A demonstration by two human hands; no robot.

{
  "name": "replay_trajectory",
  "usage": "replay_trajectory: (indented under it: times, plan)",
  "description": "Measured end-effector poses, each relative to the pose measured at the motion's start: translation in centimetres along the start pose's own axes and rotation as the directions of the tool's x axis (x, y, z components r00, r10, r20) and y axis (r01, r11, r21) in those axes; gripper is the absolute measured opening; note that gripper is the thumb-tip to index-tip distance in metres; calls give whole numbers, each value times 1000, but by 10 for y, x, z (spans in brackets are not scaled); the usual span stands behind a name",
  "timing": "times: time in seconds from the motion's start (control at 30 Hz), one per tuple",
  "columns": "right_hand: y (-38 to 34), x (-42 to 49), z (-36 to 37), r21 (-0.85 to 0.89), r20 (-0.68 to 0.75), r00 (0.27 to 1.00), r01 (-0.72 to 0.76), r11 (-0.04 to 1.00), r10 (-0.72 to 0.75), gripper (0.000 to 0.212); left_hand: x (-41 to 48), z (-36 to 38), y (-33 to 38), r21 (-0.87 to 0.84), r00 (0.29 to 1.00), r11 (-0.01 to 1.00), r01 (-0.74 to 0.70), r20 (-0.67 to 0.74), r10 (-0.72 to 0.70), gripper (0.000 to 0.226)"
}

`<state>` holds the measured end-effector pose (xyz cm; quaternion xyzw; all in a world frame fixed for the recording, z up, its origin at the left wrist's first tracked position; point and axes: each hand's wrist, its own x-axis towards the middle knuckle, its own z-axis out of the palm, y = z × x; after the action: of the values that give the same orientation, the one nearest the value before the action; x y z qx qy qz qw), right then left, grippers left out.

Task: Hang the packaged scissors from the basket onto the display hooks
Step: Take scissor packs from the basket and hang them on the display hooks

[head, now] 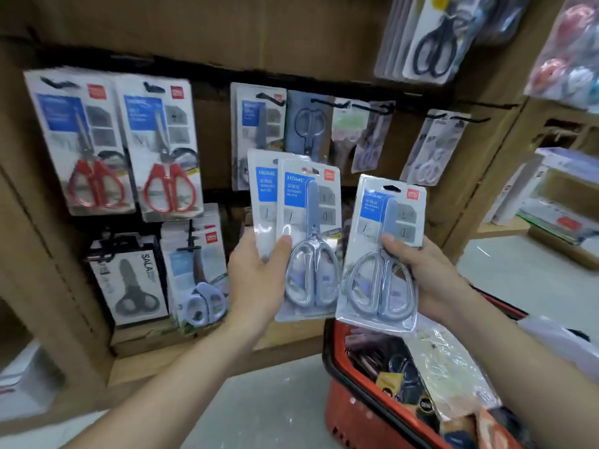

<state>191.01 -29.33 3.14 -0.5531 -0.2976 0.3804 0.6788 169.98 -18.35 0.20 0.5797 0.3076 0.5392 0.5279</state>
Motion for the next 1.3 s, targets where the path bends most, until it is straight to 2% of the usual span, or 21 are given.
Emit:
replay_trajectory:
  times: [0.13, 0.3, 0.4, 0.5, 0.6, 0.63, 0.73, 0.8, 0.9, 1.03, 1.17, 1.3]
  plan:
    - [-14, 23, 64, -62, 14, 1000, 15, 998, -14, 16, 31, -59, 21, 86, 975, 984, -159, -141, 170, 15]
    - [-17, 54, 116, -237, 90, 969, 244, 940, -229, 20, 65, -102, 29, 151, 946, 967, -205, -222, 236, 15]
    - [-19, 67, 134, -247, 8, 950, 305, 920, -313, 14, 76, -111, 30, 173, 939, 960, -221, -229, 258, 17]
    - [-20, 82, 144, -226, -57, 941, 313, 922, -333, 13, 83, -110, 27, 161, 938, 959, -232, -224, 264, 21]
    - [-22, 94, 149, -216, -98, 936, 310, 926, -337, 11, 86, -105, 20, 177, 938, 963, -204, -246, 245, 5]
    - [-23, 97, 149, -226, -98, 934, 315, 922, -344, 10, 86, -104, 18, 192, 940, 963, -190, -248, 235, 4]
    - [-27, 104, 148, -256, -88, 932, 320, 912, -352, 12, 84, -102, 9, 279, 951, 953, -116, -246, 188, 21]
    - [-30, 109, 150, -270, -86, 932, 319, 908, -353, 13, 82, -103, 5, 329, 957, 942, -60, -251, 148, 17]
    - [-29, 119, 153, -334, -141, 918, 308, 891, -371, 2, 80, -108, -2, 313, 957, 950, 22, -280, 70, 11]
    - [-25, 145, 164, -382, -230, 902, 262, 886, -366, 12, 82, -118, -7, 191, 958, 979, 64, -288, -7, 6]
    - [-26, 175, 183, -351, -298, 895, 220, 910, -331, 14, 85, -123, -1, 163, 956, 987, 5, -291, 43, 8]
    - [-26, 198, 196, -323, -323, 918, 119, 939, -228, 54, 88, -127, 3, 99, 961, 994, -39, -270, 64, 6]
